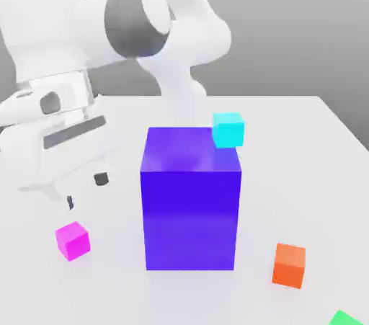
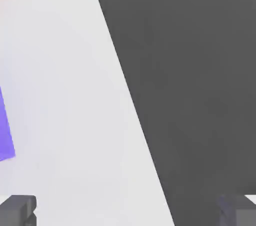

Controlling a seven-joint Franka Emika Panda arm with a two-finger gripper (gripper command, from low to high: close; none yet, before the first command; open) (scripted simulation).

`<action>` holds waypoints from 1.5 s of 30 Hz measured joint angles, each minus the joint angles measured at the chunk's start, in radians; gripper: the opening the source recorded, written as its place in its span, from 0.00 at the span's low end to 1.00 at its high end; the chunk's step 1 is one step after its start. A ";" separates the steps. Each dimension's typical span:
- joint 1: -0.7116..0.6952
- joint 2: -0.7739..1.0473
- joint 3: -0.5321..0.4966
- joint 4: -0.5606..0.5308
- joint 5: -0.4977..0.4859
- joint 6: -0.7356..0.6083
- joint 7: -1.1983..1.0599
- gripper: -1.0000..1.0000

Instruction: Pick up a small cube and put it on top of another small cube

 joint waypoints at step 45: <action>-0.548 0.562 0.512 -0.062 0.679 0.250 -1.601 0.00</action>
